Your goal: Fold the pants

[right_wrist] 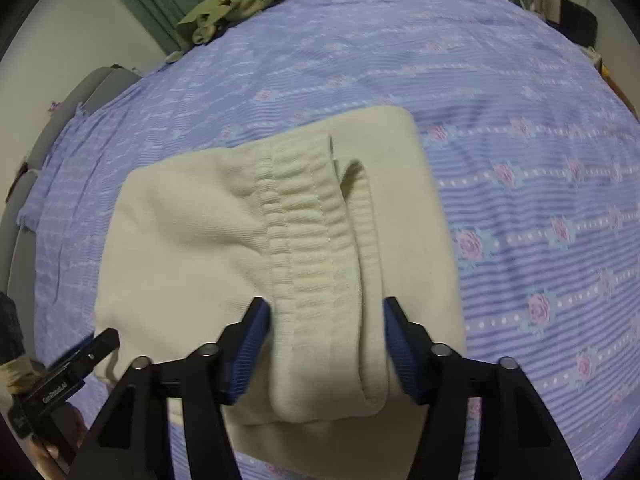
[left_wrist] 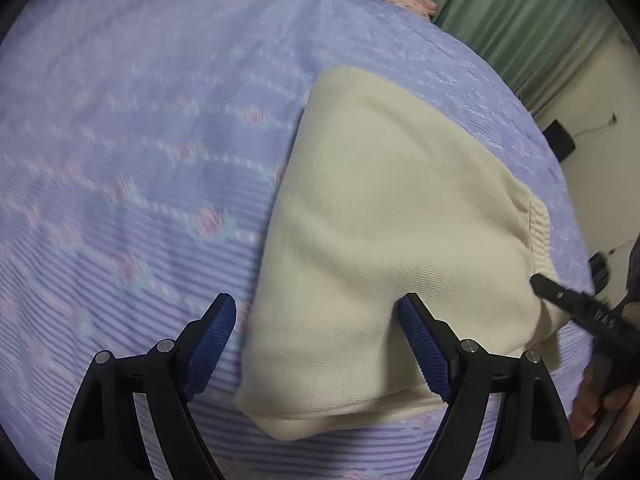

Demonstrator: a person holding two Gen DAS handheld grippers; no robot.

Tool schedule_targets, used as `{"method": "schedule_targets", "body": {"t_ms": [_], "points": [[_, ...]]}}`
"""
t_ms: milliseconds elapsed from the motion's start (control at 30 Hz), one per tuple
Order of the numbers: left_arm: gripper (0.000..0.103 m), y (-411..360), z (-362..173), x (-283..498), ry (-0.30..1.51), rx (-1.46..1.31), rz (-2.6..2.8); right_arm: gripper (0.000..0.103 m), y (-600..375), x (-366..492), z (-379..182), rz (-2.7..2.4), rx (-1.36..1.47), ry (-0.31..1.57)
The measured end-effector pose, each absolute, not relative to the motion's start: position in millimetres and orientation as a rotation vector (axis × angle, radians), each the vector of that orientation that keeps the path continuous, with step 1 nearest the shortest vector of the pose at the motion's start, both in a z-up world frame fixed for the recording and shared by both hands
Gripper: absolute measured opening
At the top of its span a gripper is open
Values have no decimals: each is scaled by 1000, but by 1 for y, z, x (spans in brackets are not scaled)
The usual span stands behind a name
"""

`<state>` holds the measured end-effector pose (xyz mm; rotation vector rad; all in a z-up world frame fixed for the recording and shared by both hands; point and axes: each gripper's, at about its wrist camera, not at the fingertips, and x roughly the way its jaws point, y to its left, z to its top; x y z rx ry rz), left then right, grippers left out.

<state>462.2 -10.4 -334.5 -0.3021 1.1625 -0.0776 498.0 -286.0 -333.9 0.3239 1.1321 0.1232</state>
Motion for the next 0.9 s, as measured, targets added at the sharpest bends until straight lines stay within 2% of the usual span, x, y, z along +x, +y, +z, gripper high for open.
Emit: {"method": "schedule_targets", "body": {"t_ms": [33, 133, 200, 333, 367, 433, 467, 533, 633, 667, 700, 767, 833, 900], "points": [[83, -10, -337, 462, 1178, -336, -100, 38, -286, 496, -333, 120, 310, 1126], [83, -24, -334, 457, 1179, -262, -109, 19, -279, 489, -317, 152, 246, 1087], [83, -37, -330, 453, 1173, -184, -113, 15, -274, 482, -303, 156, 187, 1051], [85, -51, -330, 450, 1168, -112, -119, 15, -276, 472, -294, 101, 129, 1014], [85, -52, -332, 450, 1170, -110, -114, 17, -279, 474, -305, 88, 131, 1039], [86, -54, -334, 453, 1184, -106, -111, 37, -290, 476, -323, 60, 179, 1090], [86, -54, -334, 453, 1186, -104, -110, 41, -295, 475, -326, 55, 211, 1091], [86, -48, -331, 447, 1194, -97, -111, 64, -308, 471, -323, 37, 278, 1091], [86, -44, -312, 443, 1149, -82, -88, 68, -317, 458, -302, -50, 258, 1034], [87, -41, -302, 440, 1115, -80, -84, 71, -319, 453, -292, -69, 242, 993], [88, -38, -295, 438, 1088, -80, -83, 78, -320, 448, -283, -68, 241, 963], [92, -33, -281, 439, 1030, -81, -77, 81, -318, 443, -273, -33, 256, 927], [93, -29, -279, 448, 1009, -78, -72, 88, -311, 446, -273, -14, 234, 912], [93, -25, -284, 459, 1024, -83, -61, 88, -306, 454, -284, -17, 211, 934]]}}
